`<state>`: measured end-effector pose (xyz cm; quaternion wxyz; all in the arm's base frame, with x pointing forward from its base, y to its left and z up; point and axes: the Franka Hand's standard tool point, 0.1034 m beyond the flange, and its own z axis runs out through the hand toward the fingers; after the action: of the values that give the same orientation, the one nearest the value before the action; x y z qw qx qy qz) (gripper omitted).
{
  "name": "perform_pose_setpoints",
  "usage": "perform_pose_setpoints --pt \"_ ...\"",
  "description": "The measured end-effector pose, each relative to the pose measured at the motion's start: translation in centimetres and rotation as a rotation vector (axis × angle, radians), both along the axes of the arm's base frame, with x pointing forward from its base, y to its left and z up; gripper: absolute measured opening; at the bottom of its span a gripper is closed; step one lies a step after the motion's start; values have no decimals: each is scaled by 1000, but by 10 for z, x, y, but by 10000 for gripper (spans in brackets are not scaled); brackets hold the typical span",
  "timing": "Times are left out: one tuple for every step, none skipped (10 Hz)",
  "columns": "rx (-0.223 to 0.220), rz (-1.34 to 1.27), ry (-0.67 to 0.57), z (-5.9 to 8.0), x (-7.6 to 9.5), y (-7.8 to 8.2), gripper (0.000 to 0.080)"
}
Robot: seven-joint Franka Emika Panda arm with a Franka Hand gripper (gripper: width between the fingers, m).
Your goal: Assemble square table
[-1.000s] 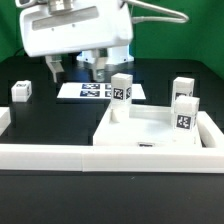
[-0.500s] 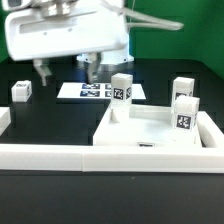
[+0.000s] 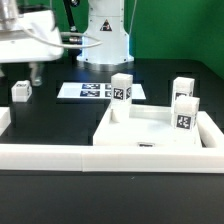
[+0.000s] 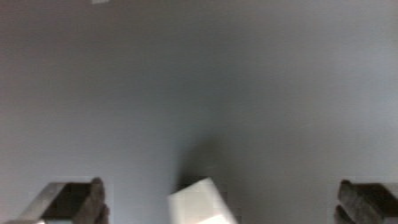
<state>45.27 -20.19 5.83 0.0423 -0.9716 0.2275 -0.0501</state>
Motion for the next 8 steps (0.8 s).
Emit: perform_pose_setpoints --pt "4 1 6 -2 0 5 649" --pt "3 -1 6 -1 0 4 649" --pt "2 -2 5 -2 0 4 649" --pt "1 44 10 -2 -2 3 649" --pt "11 202 39 -3 -9 1 649" --pt "18 284 57 1 -14 1 649" --pt "28 356 66 3 -17 4 649" --pt "25 343 68 2 -17 3 649"
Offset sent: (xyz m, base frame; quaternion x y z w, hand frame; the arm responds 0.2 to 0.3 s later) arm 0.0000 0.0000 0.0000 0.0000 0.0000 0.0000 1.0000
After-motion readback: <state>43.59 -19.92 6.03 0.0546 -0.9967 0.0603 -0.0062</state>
